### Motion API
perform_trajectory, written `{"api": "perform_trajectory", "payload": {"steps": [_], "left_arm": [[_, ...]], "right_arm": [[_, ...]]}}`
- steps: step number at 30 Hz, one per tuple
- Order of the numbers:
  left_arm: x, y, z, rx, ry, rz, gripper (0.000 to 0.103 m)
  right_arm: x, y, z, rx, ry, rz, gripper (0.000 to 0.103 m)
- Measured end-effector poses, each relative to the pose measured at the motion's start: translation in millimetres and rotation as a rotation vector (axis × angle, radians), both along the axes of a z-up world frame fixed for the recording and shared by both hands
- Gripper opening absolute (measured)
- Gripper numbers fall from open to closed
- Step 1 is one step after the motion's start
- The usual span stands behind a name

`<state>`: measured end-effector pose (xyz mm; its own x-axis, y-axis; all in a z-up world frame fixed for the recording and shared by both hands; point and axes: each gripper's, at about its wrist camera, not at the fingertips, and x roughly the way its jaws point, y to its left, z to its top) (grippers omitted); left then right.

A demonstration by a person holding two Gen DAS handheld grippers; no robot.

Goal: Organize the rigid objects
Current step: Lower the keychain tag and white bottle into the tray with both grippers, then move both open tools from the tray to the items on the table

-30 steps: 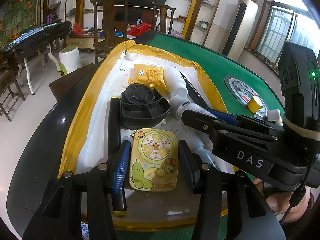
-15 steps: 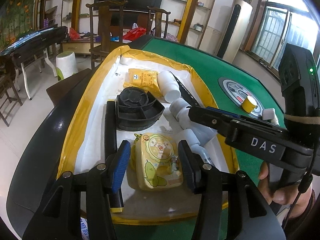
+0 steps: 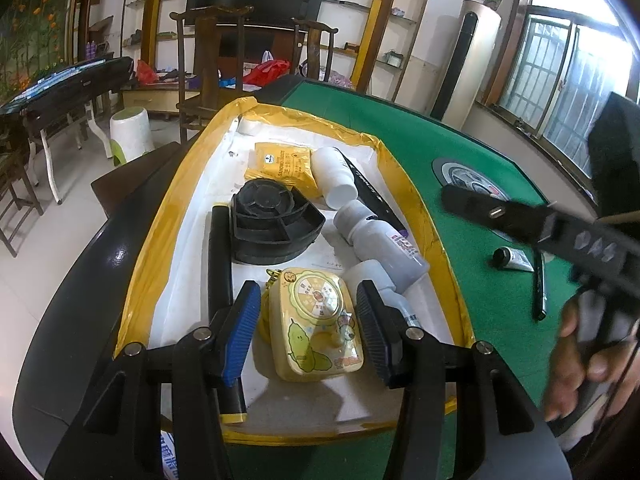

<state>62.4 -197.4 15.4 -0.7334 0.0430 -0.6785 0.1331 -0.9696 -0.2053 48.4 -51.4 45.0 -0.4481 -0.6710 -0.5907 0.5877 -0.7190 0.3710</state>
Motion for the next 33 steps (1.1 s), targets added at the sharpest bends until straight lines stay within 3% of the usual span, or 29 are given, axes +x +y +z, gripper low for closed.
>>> {"api": "perform_trajectory", "payload": {"steps": [4, 6, 11, 16, 21, 23, 24, 27, 30, 33], "left_arm": [[-0.9, 6.9, 0.2, -0.035, -0.004, -0.020, 0.049], [-1.0, 11.2, 0.6, -0.057, -0.003, -0.036, 0.049], [-1.6, 19.5, 0.8, -0.110, -0.014, -0.046, 0.049], [0.3, 20.5, 2.1, -0.125, -0.008, -0.035, 0.049], [10.1, 22.6, 17.6, -0.025, 0.007, -0.052, 0.049], [16.6, 34.7, 38.8, -0.034, 0.062, -0.069, 0.049], [17.6, 44.1, 49.0, -0.047, 0.086, -0.092, 0.051], [15.1, 77.5, 72.7, -0.088, 0.140, -0.196, 0.076], [-1.4, 125.6, 83.4, -0.163, 0.164, -0.333, 0.079], [-33.0, 180.0, 69.4, -0.293, 0.129, -0.466, 0.079]], "right_arm": [[-2.1, 36.5, 12.0, -0.024, 0.030, -0.038, 0.037], [-5.8, 64.7, 17.4, -0.031, 0.053, -0.090, 0.041], [-20.5, 152.1, 22.3, -0.055, 0.067, -0.262, 0.041], [-36.6, 236.8, 15.6, -0.127, -0.018, -0.458, 0.042], [-40.7, 267.8, 12.1, -0.180, -0.071, -0.529, 0.042], [-42.3, 270.7, 11.5, -0.214, -0.089, -0.520, 0.042], [-42.6, 270.0, 11.6, -0.229, -0.097, -0.507, 0.042], [-41.2, 266.8, 11.7, -0.252, -0.106, -0.483, 0.042], [-38.0, 274.6, 10.3, -0.261, -0.101, -0.482, 0.042], [-36.7, 278.1, 8.6, -0.267, -0.103, -0.489, 0.042]]}}
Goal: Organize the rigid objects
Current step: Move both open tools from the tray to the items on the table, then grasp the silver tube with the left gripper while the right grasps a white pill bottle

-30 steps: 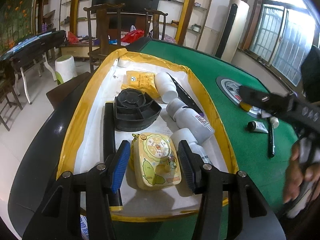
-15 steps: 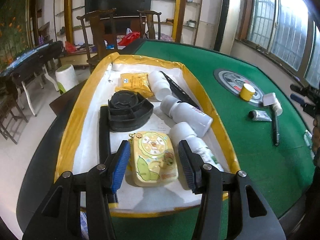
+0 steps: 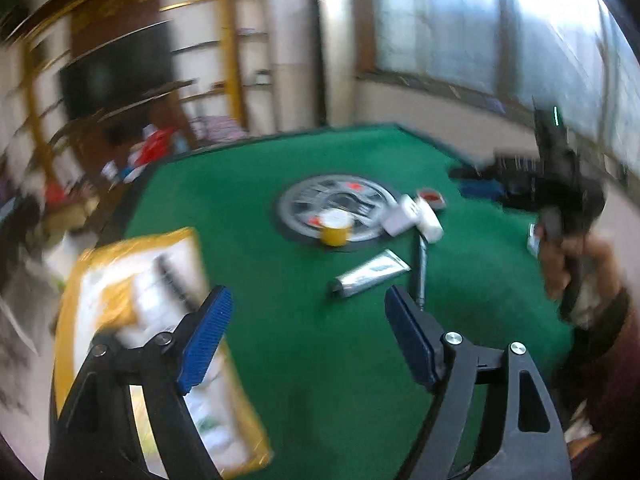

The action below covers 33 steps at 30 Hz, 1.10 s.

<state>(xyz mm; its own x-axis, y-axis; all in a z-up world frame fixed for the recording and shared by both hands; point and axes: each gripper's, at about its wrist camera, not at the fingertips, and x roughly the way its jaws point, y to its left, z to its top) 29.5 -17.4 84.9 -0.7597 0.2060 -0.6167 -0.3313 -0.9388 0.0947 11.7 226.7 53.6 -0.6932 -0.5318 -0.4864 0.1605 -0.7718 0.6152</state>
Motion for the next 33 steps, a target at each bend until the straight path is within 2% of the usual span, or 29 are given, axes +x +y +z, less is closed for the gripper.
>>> {"api": "perform_trajectory", "payload": {"steps": [3, 7, 9, 12, 14, 18, 22, 25, 29, 33], "left_arm": [[-31.8, 34.1, -24.0, -0.126, -0.047, -0.046, 0.079], [-60.1, 57.5, -46.6, -0.234, -0.112, -0.108, 0.079], [-67.0, 61.9, -55.8, -0.270, -0.126, -0.129, 0.079], [-81.4, 68.3, -67.8, -0.282, -0.184, -0.174, 0.078], [-89.6, 71.4, -76.7, -0.286, -0.221, -0.179, 0.060], [-97.4, 66.7, -80.9, -0.192, -0.268, -0.178, 0.040], [-87.1, 57.4, -79.9, -0.106, -0.296, -0.084, 0.023], [-72.4, 49.9, -78.8, -0.013, -0.326, -0.008, 0.022], [-68.2, 52.9, -78.4, -0.014, -0.299, 0.025, 0.023], [-78.8, 50.7, -79.3, 0.026, -0.303, 0.049, 0.023]], "right_arm": [[-4.3, -1.3, -1.7, 0.012, -0.002, -0.016, 0.042], [-8.1, 0.7, -6.7, 0.014, -0.026, -0.017, 0.042], [-8.6, -0.3, -7.1, 0.010, -0.030, -0.010, 0.042], [-6.5, 0.3, -7.0, 0.013, -0.023, -0.010, 0.042], [-5.7, 1.1, -6.2, 0.018, -0.020, -0.015, 0.042], [-6.2, 6.0, -8.2, 0.009, -0.028, -0.024, 0.042], [-7.3, 9.2, -9.6, 0.012, -0.035, -0.036, 0.042], [-9.0, 11.6, -10.5, 0.027, -0.049, -0.056, 0.042], [-13.7, 14.0, -17.3, 0.053, -0.086, -0.081, 0.042], [-20.5, 15.2, -28.0, 0.077, -0.131, -0.091, 0.042]]}}
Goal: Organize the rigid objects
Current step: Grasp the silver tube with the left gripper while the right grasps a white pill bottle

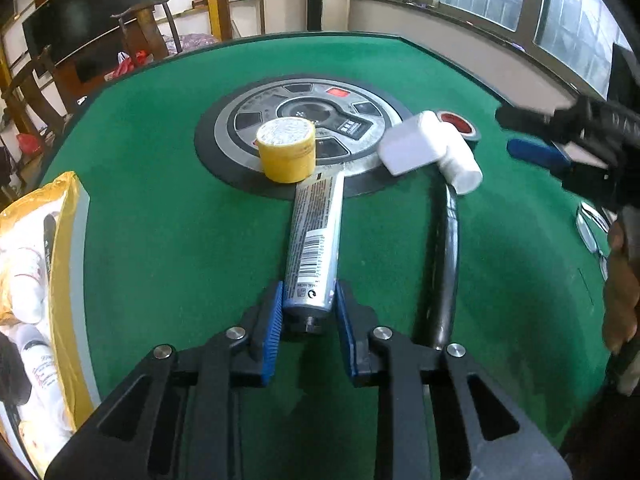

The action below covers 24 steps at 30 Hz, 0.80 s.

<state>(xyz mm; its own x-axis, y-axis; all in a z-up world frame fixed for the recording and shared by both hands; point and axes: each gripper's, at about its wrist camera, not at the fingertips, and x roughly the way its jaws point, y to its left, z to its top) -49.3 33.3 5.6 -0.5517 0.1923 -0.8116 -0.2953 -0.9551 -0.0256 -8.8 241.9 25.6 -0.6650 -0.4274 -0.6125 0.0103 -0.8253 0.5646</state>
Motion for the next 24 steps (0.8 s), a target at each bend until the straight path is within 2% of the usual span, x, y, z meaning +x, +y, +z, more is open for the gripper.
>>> {"api": "perform_trajectory", "payload": {"steps": [6, 13, 15, 16, 20, 24], "left_arm": [[-9.4, -9.0, -1.0, 0.086, 0.016, 0.033, 0.023], [-9.0, -23.9, -0.6, 0.193, 0.003, 0.054, 0.022], [-8.3, -24.8, -0.9, 0.199, 0.002, 0.057, 0.022], [-8.0, -24.9, -0.8, 0.201, 0.001, 0.058, 0.022], [-10.0, -22.9, -1.7, 0.199, 0.007, 0.067, 0.022], [-7.5, -22.3, -1.0, 0.191, 0.014, 0.065, 0.022]], "right_arm": [[-13.8, -10.1, -9.3, 0.052, -0.039, 0.009, 0.041], [-30.5, -28.8, -10.2, 0.183, -0.071, 0.046, 0.041], [-32.9, -30.6, -14.2, 0.203, -0.091, 0.066, 0.038], [-32.7, -32.0, -17.2, 0.218, -0.099, 0.082, 0.030], [-21.7, -30.5, -12.0, 0.233, -0.061, 0.122, 0.030], [-5.6, -19.8, -1.8, 0.227, -0.013, 0.113, 0.030]]}}
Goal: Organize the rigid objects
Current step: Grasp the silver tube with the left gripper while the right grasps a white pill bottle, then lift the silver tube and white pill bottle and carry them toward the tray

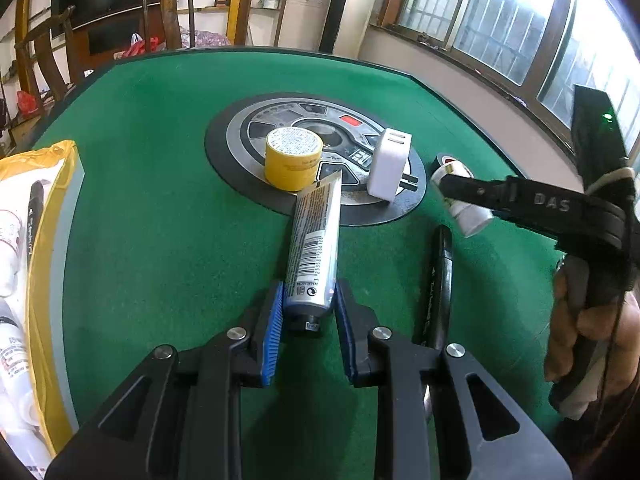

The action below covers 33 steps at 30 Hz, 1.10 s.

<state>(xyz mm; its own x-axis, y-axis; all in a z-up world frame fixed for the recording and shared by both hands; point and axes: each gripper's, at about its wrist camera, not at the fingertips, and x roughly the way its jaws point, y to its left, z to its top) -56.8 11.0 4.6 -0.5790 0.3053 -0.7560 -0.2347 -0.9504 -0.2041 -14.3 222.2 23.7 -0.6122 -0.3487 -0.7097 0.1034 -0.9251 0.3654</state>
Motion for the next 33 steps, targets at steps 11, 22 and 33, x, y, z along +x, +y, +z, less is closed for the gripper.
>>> {"api": "perform_trajectory", "payload": {"steps": [11, 22, 33], "left_arm": [[2.9, -11.0, 13.2, 0.043, 0.072, 0.031, 0.022], [4.4, -9.3, 13.8, 0.030, 0.099, 0.045, 0.022], [7.7, -12.7, 21.4, 0.045, 0.151, 0.067, 0.022]], "right_arm": [[8.7, -12.7, 21.0, -0.093, 0.081, 0.032, 0.030], [10.3, -40.1, 21.6, -0.077, 0.100, 0.071, 0.030], [13.5, -47.0, 22.8, -0.078, 0.115, 0.097, 0.030]]}}
